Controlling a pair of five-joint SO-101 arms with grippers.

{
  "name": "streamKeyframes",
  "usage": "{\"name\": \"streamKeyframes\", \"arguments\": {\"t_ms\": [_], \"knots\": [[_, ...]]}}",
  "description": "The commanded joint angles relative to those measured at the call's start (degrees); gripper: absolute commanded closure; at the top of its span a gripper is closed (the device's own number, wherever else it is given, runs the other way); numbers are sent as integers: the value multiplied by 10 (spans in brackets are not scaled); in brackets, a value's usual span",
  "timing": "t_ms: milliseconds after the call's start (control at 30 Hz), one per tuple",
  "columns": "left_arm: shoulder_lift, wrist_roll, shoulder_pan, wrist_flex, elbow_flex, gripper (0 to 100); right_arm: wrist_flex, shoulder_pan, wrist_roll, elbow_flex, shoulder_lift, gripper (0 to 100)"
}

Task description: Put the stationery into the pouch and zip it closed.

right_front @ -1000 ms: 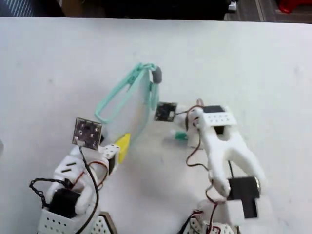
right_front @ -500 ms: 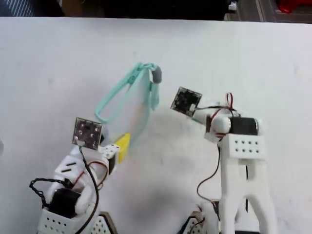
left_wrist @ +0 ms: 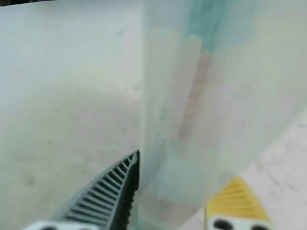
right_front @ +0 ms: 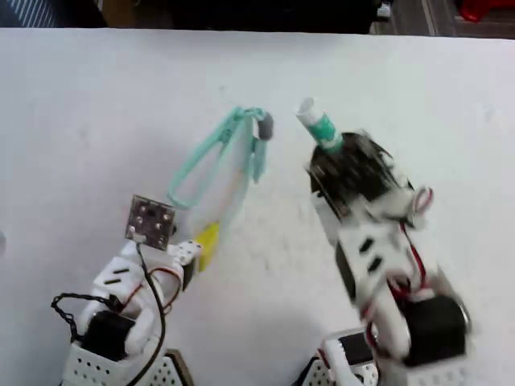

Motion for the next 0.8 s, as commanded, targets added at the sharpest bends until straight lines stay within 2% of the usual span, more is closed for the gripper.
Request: {"name": "streamKeyframes", "arguments": {"t_ms": [0, 167, 333, 533, 767], "knots": [[-8, -23, 22, 5, -9, 779, -51, -78, -111, -83, -37, 982], [-8, -23, 22, 4, -9, 779, -150, -176, -138, -101, -23, 982], [-8, -23, 22, 4, -9, 779, -157, -224, -219, -101, 78, 982], [-8, -23, 22, 2, -9, 779, -156, -234, -246, -105, 189, 982], [-8, -23, 21, 1, -9, 779, -122, -235, -244, -101, 211, 982]]}}
